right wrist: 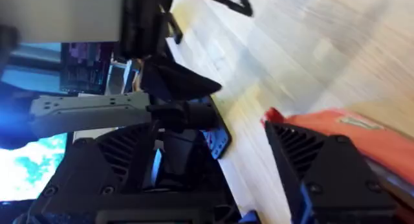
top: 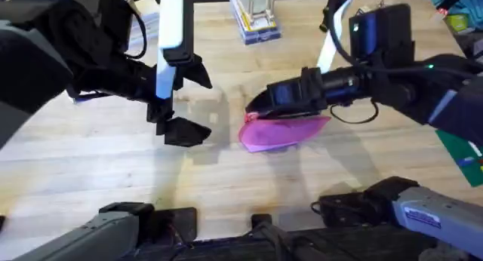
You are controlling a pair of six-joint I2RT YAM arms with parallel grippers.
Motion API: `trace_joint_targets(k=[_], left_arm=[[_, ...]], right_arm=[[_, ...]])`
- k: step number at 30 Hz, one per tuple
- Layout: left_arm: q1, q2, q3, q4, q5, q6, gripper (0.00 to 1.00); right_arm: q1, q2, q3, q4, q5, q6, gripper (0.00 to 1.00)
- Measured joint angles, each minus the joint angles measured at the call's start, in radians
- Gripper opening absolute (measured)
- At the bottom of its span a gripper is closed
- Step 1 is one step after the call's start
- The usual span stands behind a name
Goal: Unzip the bag, pick up the pens from the table one at a time and place them inside, then zip the bag closed.
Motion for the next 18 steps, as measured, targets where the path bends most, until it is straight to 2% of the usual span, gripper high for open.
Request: trace_joint_targets(k=[11, 18], left_arm=[[0.0, 0.0, 0.0, 0.0, 0.0, 0.0, 0.994], [0.0, 0.0, 0.0, 0.0, 0.0, 0.0, 0.994]], right_arm=[[0.0, 0.0, 0.076, 0.001, -0.022, 0.012, 0.997], [0.0, -0.028, 0.086, -0.023, 0.099, -0.033, 0.997]])
